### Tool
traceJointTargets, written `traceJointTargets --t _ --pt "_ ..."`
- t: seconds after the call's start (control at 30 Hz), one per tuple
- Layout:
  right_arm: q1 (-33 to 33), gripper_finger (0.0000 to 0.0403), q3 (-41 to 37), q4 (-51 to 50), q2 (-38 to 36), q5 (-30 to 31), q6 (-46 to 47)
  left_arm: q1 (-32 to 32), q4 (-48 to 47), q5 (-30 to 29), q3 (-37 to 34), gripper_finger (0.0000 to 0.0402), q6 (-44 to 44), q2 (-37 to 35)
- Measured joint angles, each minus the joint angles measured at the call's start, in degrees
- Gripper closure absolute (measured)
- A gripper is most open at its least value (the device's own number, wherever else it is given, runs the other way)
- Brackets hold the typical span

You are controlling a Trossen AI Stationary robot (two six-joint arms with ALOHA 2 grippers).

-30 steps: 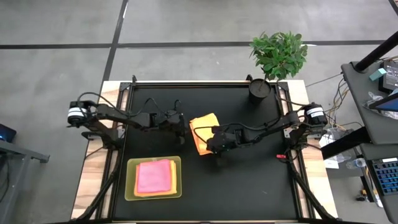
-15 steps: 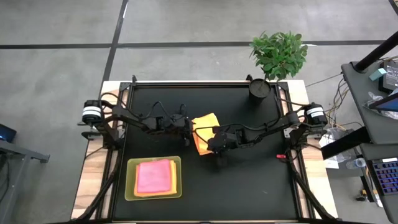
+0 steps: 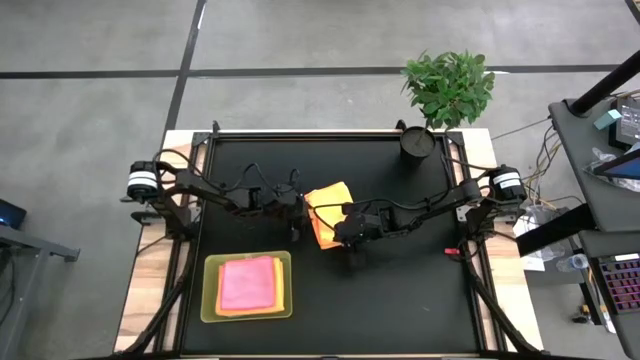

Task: Fold microfiber towels
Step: Fold the orange microfiber towel

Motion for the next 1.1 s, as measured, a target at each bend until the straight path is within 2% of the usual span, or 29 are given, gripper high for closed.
traceJointTargets --t 0.2,0.43,0.57,0.8,0.9,1.1 --pt "0.0 0.0392 0.0 0.43 0.0 0.0 -0.05 1.12 7.02 0.82 0.24 0.0254 0.16 3.07" --pt "0.0 0.0392 -0.17 0.55 0.0 0.0 -0.56 1.14 6.89 -0.84 0.68 0.0257 1.07 6.25" --pt "0.0 0.0392 -0.43 0.55 0.0 0.0 -0.52 1.14 6.95 -2.97 0.68 0.0291 1.4 5.77" --pt "0.0 0.0392 -0.59 0.59 0.0 0.0 -0.47 1.11 5.25 -6.62 0.55 0.0393 4.71 1.79" --pt "0.0 0.0392 -0.61 0.6 0.0 0.0 -0.46 0.85 2.09 -8.32 0.53 0.0396 6.25 -0.65" --pt "0.0 0.0392 -0.61 0.85 0.0 -0.01 -0.46 0.28 -3.43 -8.15 -0.07 0.0396 7.05 -4.07"
